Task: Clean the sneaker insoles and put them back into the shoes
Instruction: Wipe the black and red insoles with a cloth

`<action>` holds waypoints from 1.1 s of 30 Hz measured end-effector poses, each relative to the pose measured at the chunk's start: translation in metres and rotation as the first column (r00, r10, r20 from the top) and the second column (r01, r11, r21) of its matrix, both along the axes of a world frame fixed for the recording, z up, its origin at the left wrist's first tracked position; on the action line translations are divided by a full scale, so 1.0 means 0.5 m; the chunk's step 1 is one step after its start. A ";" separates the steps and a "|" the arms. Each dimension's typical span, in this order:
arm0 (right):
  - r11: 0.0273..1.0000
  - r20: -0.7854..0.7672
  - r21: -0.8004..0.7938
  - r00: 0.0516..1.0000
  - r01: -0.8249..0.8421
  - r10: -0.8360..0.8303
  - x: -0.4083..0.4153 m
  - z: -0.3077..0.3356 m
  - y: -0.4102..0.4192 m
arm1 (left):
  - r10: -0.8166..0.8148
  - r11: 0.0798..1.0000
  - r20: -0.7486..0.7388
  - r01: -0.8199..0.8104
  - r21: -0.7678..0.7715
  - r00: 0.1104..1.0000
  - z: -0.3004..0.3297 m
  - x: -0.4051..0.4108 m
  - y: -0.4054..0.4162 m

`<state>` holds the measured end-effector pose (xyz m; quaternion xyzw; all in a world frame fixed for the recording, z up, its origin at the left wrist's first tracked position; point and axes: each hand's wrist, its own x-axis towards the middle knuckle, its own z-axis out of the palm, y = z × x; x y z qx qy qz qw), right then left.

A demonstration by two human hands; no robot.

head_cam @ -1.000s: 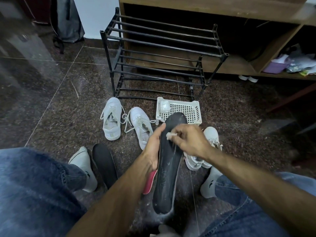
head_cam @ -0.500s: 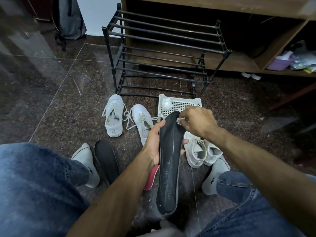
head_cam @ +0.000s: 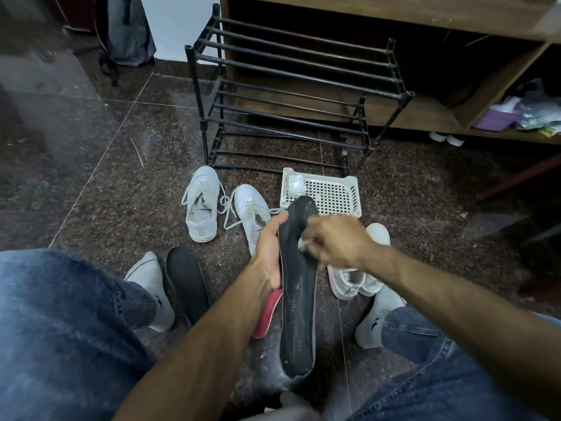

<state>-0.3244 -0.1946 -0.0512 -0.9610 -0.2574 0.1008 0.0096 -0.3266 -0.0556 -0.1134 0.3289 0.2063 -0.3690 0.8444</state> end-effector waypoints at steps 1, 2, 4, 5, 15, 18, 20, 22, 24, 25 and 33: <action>0.996 -0.066 0.021 0.994 -0.086 0.087 -0.026 0.002 0.013 | 0.007 1.000 0.001 -0.007 0.011 1.000 -0.002 0.003 0.005; 0.985 -0.114 0.035 0.978 -0.171 0.174 -0.050 0.004 0.024 | 0.007 1.000 -0.004 -0.007 0.025 1.000 -0.003 0.003 0.010; 0.970 -0.131 -0.030 0.963 -0.241 0.235 -0.057 0.004 0.027 | 0.004 0.999 -0.012 -0.003 0.053 1.000 -0.004 -0.005 0.012; 0.982 -0.071 -0.053 0.982 -0.182 0.178 -0.037 0.002 0.022 | -0.006 0.999 -0.015 0.006 0.051 1.000 -0.005 -0.009 0.010; 0.942 -0.033 0.302 0.989 0.145 -0.142 -0.032 -0.026 0.029 | -0.024 0.999 -0.002 0.024 -0.028 1.000 -0.006 -0.010 0.008; 0.873 0.094 0.372 0.923 0.315 -0.373 0.016 -0.041 0.011 | -0.065 0.998 0.023 0.066 -0.022 0.998 -0.001 -0.016 0.001; 0.769 0.100 0.471 0.840 0.433 -0.534 0.043 -0.041 -0.001 | -0.094 0.995 0.071 0.095 -0.020 0.993 0.007 -0.018 -0.004; 0.771 0.052 0.524 0.890 0.362 -0.453 0.040 -0.038 0.004 | -0.115 0.993 0.097 0.116 -0.012 0.989 0.011 -0.017 -0.002; 0.823 0.004 0.519 0.962 0.230 -0.271 0.017 -0.032 0.014 | -0.157 0.987 0.112 0.154 0.034 0.981 0.008 -0.016 0.002; 0.840 0.000 0.503 0.972 0.204 -0.237 0.014 -0.030 0.012 | -0.187 0.981 0.114 0.181 0.064 0.976 0.005 -0.017 0.003; 0.800 0.053 0.560 0.955 0.214 -0.292 0.013 -0.025 0.002 | -0.168 0.986 0.099 0.165 0.040 0.981 0.009 -0.027 -0.009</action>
